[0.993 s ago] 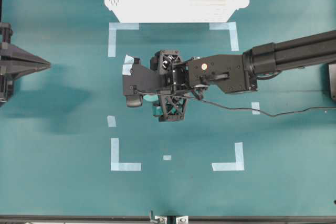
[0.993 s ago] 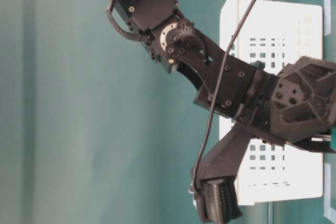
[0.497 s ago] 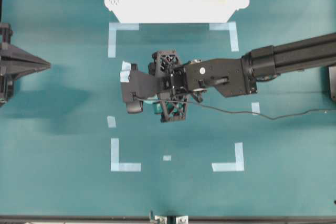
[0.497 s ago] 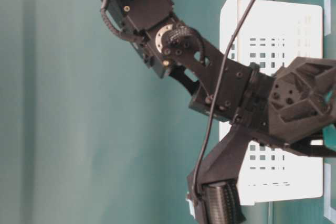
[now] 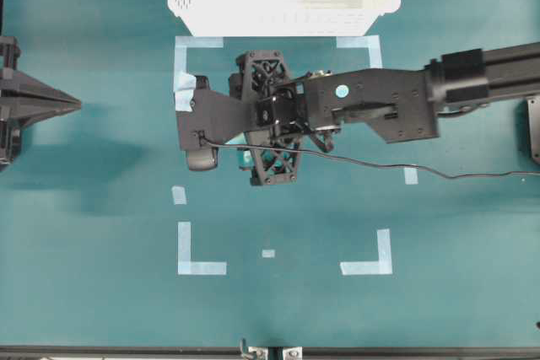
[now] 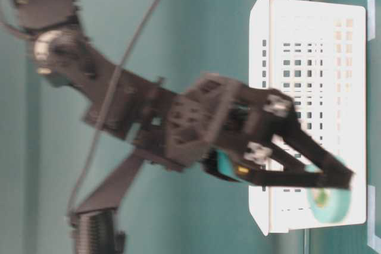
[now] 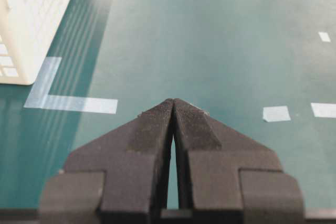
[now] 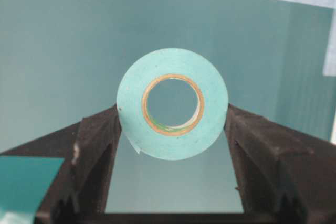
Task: Put the tape into the white basket.
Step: 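Lift the tape roll with the right gripper, then carry the tape roll forward over the white basket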
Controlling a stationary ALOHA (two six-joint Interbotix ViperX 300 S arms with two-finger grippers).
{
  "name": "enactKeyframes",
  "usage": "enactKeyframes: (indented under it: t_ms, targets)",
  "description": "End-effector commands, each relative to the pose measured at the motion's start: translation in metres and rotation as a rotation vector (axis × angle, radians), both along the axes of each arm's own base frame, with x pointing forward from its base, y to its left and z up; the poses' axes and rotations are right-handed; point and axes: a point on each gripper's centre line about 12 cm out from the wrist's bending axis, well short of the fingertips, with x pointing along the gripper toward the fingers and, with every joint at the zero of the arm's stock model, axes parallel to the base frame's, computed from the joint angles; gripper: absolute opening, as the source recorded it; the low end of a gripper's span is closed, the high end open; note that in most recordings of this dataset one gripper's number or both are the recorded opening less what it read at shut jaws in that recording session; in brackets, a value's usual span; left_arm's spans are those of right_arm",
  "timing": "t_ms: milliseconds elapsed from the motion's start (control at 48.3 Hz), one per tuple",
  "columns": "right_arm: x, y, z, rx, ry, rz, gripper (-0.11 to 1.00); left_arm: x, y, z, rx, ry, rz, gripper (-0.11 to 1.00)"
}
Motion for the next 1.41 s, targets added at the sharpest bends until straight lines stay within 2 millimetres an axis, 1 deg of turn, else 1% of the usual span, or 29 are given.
enactKeyframes:
  t_ms: [0,228,455,683,952,1179,1262,1386]
  targets:
    - [-0.001,0.002,0.034,0.007,-0.048,-0.003,0.68,0.003,0.001,0.01,0.004,-0.023,0.003,-0.11]
    - [-0.001,0.008,0.036,0.011,-0.045,0.004,0.68,0.003,0.0,0.01,0.005,-0.021,0.002,-0.11]
    - [0.0,0.008,0.039,0.038,-0.06,-0.041,0.68,0.003,0.0,0.01,0.005,-0.021,0.002,-0.11]
    - [0.003,0.008,0.05,0.043,-0.12,-0.038,0.68,0.003,0.001,0.01,0.005,-0.023,0.002,-0.11]
    - [-0.004,0.006,0.064,0.017,-0.145,-0.029,0.68,0.003,0.001,0.01,0.005,-0.023,0.002,-0.11]
    - [-0.007,-0.005,0.064,-0.025,-0.142,-0.035,0.68,0.003,0.001,0.01,0.004,-0.023,0.003,-0.11]
    - [-0.008,-0.011,0.066,-0.034,-0.141,-0.046,0.68,0.003,0.001,0.01,0.004,-0.023,0.003,-0.11]
    - [-0.01,-0.025,0.071,-0.039,-0.152,-0.076,0.68,0.003,0.001,0.01,0.005,-0.023,0.004,-0.11]
